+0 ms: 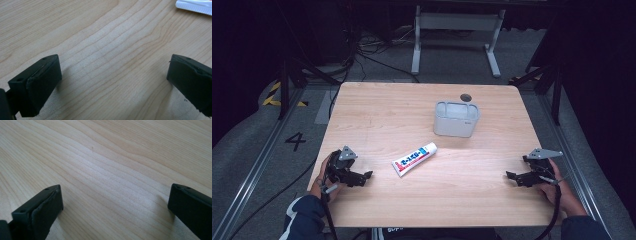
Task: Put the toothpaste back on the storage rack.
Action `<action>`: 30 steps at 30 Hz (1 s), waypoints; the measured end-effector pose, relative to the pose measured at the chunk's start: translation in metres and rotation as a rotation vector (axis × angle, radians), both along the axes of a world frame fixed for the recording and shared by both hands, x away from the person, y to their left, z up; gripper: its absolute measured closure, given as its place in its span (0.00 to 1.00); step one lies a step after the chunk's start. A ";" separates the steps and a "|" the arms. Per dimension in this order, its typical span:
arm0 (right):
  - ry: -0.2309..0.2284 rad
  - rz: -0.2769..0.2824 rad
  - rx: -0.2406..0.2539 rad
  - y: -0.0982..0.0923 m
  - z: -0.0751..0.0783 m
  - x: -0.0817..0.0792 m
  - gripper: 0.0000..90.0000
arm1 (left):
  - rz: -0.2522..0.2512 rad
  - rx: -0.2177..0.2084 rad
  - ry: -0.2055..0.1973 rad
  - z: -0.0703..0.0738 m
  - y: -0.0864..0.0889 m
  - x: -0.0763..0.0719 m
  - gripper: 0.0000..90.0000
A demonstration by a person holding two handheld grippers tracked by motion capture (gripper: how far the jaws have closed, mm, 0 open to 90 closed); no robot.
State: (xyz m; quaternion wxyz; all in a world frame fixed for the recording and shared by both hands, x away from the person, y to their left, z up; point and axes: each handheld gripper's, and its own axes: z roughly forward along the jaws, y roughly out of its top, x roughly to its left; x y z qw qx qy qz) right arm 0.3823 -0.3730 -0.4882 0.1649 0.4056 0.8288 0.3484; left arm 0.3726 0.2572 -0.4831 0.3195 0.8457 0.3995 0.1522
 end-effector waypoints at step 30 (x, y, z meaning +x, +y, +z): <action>0.015 0.219 -0.014 0.021 0.024 0.001 0.22 | -0.010 -0.003 0.003 0.000 0.003 -0.003 0.00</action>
